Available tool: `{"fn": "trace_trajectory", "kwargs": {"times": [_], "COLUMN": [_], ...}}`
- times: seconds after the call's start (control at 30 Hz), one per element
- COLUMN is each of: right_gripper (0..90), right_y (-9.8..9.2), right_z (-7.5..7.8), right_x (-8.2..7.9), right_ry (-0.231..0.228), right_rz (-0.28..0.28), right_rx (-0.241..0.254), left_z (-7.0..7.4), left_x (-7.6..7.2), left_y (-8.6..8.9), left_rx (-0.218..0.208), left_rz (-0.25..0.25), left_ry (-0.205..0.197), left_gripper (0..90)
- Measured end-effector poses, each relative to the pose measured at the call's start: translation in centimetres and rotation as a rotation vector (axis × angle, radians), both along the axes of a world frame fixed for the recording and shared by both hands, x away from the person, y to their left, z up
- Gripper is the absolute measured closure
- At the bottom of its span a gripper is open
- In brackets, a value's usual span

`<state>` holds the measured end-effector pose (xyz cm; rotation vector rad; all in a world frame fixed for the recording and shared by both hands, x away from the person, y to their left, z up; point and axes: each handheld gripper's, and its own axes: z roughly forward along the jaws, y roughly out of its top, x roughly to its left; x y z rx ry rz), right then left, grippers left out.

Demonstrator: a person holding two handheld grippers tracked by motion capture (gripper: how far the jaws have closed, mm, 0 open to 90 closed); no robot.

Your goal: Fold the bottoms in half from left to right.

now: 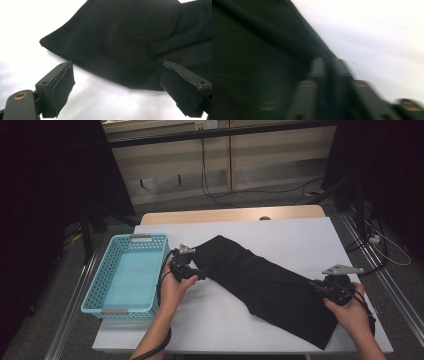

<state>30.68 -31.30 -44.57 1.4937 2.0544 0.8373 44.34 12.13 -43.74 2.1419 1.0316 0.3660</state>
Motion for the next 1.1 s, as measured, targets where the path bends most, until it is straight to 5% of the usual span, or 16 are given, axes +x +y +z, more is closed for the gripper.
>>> {"fn": "trace_trajectory", "kwargs": {"times": [0.23, 0.5, 0.67, 0.97, 1.1], "right_gripper": [67.5, 72.2, 88.4, 89.9, 89.7], "right_y": [2.8, 4.8, 5.5, 4.2, 4.1], "right_z": [1.3, -0.7, -1.1, -0.2, -0.4], "right_x": [2.2, 6.3, 6.6, 7.4, 8.1], "right_ry": [-0.042, 0.021, 0.025, -0.023, -0.023], "right_rz": [0.073, 0.095, 0.126, 0.044, 0.027], "right_rx": [0.007, 0.017, 0.028, 0.075, 0.048], "left_z": [-0.1, 0.1, 0.1, 0.1, 0.0], "left_x": [-0.1, -0.2, -0.2, -0.3, -0.2], "left_y": [0.0, 0.1, 0.3, 0.1, 0.0], "left_rx": [-0.003, -0.017, -0.023, -0.020, -0.024], "left_rz": [0.002, -0.001, 0.003, -0.003, 0.000], "left_ry": [-0.002, 0.001, 0.008, 0.007, 0.003], "left_gripper": [12.6, 12.6, 12.6, 12.6, 12.6]}}
